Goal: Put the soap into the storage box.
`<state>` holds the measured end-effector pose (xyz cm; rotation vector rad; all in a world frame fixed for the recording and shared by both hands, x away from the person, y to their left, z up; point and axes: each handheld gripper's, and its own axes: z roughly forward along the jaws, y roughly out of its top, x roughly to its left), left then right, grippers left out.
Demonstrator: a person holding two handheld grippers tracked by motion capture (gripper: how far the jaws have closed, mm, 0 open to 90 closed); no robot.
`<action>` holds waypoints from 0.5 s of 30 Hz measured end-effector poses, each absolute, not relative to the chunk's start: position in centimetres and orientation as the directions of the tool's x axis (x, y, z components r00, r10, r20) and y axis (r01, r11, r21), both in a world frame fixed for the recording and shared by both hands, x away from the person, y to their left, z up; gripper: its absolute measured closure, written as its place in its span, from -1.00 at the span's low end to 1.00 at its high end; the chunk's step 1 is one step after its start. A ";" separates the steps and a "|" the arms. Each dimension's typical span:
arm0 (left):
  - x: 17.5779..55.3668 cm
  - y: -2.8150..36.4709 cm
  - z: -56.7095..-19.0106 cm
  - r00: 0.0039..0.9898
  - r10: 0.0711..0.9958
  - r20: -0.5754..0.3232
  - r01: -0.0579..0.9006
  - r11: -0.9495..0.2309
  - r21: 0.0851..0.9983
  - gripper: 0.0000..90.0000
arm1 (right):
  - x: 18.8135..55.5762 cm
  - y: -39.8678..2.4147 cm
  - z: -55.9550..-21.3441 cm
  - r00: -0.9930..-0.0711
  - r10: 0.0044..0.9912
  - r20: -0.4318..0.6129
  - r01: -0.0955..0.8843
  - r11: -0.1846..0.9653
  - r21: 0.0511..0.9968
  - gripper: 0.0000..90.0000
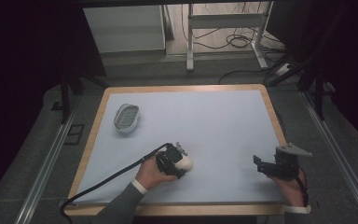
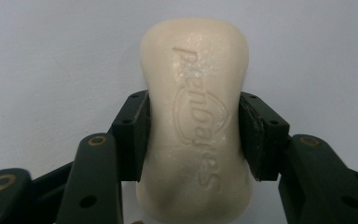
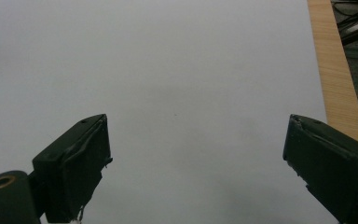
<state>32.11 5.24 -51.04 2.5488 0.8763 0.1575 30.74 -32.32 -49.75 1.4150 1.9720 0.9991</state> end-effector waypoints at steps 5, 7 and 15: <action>32.1 5.3 -51.0 0.795 0.605 -0.030 0.553 -0.705 0.444 0.09 | 30.7 -32.4 -49.7 -0.325 0.946 0.012 0.567 0.185 0.803 -0.84; 32.0 5.3 -51.0 0.798 0.602 -0.027 0.550 -0.709 0.441 0.09 | 30.7 -32.5 -49.6 -0.321 0.947 0.013 0.566 0.181 0.805 -0.84; 32.0 5.8 -50.3 0.805 0.593 -0.030 0.541 -0.711 0.449 0.10 | 30.6 -32.6 -49.6 -0.320 0.947 0.014 0.565 0.179 0.805 -0.84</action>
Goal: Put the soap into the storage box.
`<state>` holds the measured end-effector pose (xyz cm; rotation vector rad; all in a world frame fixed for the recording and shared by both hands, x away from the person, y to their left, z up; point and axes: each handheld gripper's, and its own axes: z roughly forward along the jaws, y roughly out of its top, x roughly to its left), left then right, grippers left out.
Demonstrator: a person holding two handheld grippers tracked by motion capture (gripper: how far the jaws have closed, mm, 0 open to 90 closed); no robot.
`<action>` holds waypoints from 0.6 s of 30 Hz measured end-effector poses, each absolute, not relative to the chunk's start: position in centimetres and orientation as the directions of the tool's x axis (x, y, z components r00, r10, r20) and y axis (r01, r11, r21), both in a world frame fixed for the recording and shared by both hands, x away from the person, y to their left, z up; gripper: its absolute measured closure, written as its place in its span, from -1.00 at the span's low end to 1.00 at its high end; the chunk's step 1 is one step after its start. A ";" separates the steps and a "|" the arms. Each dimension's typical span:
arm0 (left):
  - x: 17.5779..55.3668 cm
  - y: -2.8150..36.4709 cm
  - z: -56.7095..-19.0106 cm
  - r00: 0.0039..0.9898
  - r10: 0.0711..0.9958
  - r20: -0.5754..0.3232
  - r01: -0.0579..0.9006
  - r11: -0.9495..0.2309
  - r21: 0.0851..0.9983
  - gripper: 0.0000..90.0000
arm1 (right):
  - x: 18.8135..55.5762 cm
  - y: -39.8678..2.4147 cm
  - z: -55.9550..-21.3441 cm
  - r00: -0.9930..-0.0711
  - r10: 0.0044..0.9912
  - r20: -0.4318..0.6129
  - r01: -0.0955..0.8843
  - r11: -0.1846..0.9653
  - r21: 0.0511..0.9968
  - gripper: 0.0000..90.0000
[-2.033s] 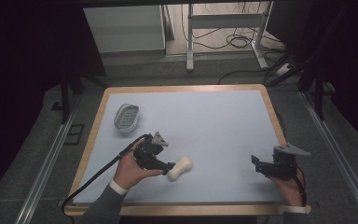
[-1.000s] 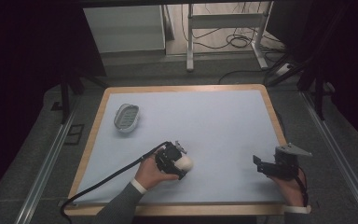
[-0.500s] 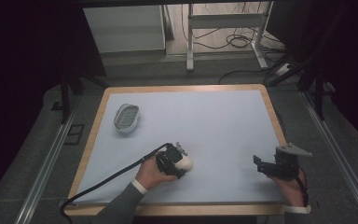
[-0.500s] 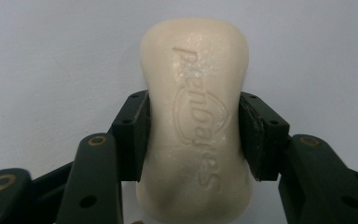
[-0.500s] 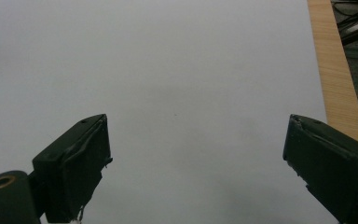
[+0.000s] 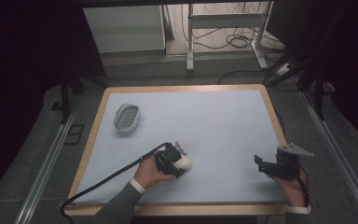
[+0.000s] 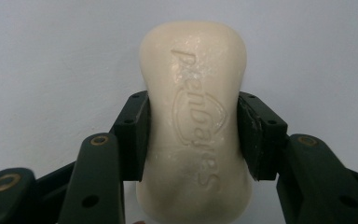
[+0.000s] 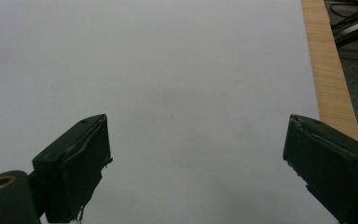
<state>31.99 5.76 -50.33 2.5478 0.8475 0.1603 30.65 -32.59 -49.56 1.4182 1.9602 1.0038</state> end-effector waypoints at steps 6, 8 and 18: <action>32.2 6.3 -49.6 0.802 0.596 -0.031 0.541 -0.703 0.462 0.10 | 30.6 -32.6 -49.6 -0.316 0.949 0.016 0.566 0.175 0.806 -0.84; 32.3 6.5 -49.4 0.800 0.600 -0.027 0.542 -0.702 0.463 0.10 | 30.6 -32.7 -49.5 -0.316 0.948 0.017 0.566 0.174 0.806 -0.84; 32.6 7.4 -48.5 0.785 0.619 -0.016 0.549 -0.684 0.481 0.10 | 30.6 -32.8 -49.6 -0.313 0.949 0.019 0.568 0.171 0.805 -0.84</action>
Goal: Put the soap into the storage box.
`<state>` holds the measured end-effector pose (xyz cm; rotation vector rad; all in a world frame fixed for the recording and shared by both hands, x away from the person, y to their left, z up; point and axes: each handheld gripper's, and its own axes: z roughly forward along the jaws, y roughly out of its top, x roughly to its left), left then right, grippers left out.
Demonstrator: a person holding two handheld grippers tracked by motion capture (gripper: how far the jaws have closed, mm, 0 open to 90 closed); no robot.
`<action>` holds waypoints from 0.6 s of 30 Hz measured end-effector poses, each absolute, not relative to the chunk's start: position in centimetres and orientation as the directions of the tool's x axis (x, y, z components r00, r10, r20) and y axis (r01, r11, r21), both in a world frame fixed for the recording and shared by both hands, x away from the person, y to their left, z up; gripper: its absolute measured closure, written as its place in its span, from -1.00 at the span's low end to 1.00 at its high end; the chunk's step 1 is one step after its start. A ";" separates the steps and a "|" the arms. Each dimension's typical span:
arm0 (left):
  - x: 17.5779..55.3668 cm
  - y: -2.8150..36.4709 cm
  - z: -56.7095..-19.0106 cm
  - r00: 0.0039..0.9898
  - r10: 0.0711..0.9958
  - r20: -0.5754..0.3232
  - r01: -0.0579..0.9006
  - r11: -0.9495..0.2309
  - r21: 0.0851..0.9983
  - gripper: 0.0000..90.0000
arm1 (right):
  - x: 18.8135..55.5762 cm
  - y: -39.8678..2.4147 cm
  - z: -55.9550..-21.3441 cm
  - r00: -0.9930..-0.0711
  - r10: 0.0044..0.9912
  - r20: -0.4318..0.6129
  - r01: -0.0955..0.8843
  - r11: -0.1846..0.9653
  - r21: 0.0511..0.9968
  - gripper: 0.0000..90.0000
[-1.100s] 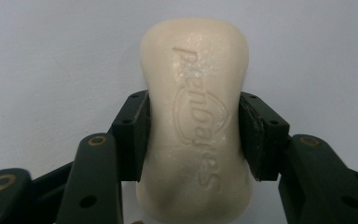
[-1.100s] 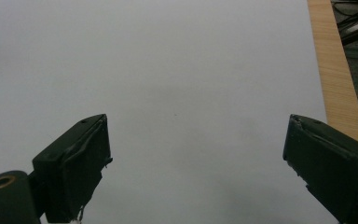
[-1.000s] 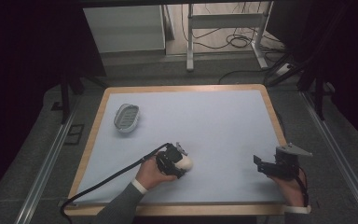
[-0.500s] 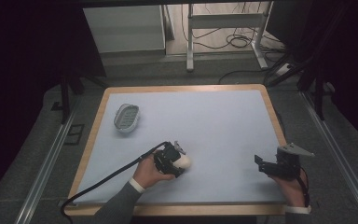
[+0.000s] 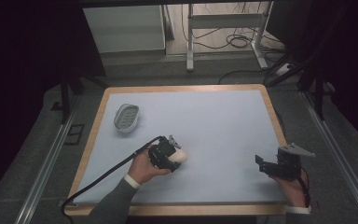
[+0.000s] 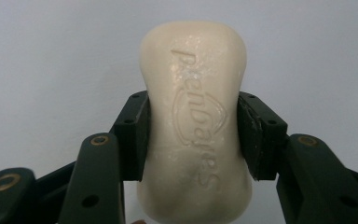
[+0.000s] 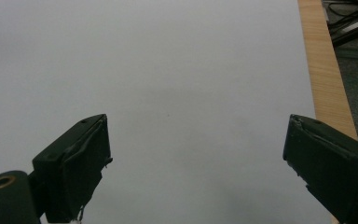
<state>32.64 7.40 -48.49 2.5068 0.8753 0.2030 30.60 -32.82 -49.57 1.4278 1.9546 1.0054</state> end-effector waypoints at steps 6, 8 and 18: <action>32.8 8.1 -48.1 0.773 0.633 -0.034 0.564 -0.662 0.493 0.10 | 30.6 -32.8 -49.5 -0.311 0.950 0.018 0.566 0.170 0.807 -0.84; 33.0 8.7 -48.0 0.761 0.648 -0.040 0.576 -0.646 0.501 0.10 | 30.6 -32.8 -49.6 -0.313 0.950 0.017 0.567 0.172 0.806 -0.84; 33.4 10.0 -47.3 0.747 0.663 -0.041 0.585 -0.627 0.516 0.10 | 30.6 -32.9 -49.6 -0.309 0.951 0.017 0.568 0.171 0.805 -0.84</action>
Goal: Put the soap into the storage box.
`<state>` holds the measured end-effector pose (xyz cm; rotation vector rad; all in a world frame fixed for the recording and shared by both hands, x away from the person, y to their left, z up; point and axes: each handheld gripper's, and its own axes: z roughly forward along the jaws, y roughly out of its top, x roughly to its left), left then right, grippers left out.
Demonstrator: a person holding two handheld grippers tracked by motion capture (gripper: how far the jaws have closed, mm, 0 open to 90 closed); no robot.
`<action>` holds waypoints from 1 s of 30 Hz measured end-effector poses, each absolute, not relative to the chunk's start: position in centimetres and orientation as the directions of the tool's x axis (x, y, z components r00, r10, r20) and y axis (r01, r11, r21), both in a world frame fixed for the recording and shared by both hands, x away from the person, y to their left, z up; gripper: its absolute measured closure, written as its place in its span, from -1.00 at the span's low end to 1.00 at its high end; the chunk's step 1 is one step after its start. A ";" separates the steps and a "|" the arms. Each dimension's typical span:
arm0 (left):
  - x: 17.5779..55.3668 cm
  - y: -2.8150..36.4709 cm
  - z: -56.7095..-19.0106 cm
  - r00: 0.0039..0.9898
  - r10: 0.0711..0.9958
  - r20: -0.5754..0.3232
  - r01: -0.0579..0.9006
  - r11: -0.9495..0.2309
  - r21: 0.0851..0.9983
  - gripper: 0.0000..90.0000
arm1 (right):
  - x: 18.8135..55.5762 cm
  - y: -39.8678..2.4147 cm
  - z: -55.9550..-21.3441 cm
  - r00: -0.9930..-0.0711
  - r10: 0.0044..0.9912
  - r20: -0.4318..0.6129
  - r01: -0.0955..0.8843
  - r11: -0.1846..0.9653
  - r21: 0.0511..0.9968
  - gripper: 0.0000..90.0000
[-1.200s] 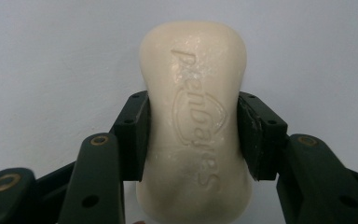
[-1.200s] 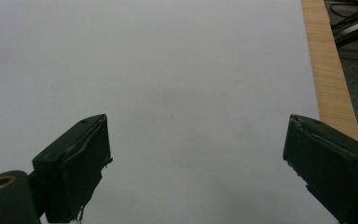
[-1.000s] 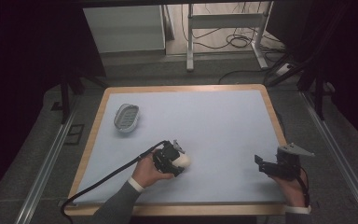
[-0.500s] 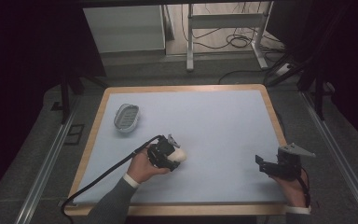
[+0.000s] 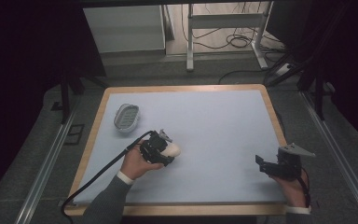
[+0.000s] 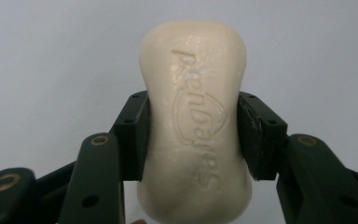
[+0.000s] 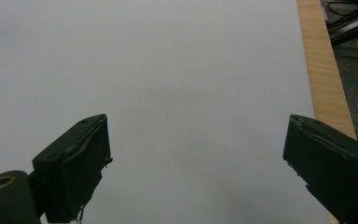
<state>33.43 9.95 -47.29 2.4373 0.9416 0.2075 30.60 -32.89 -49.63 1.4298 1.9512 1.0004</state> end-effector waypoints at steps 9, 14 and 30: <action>34.0 10.9 -46.8 0.735 0.676 -0.050 0.594 -0.606 0.528 0.10 | 30.6 -33.0 -49.7 -0.304 0.953 0.018 0.571 0.167 0.804 -0.84; 34.3 11.6 -46.7 0.723 0.689 -0.055 0.605 -0.594 0.530 0.10 | 30.6 -33.1 -49.7 -0.303 0.953 0.018 0.572 0.167 0.803 -0.84; 35.1 12.9 -46.0 0.703 0.709 -0.052 0.617 -0.573 0.540 0.10 | 30.6 -33.1 -49.7 -0.301 0.953 0.018 0.579 0.168 0.798 -0.84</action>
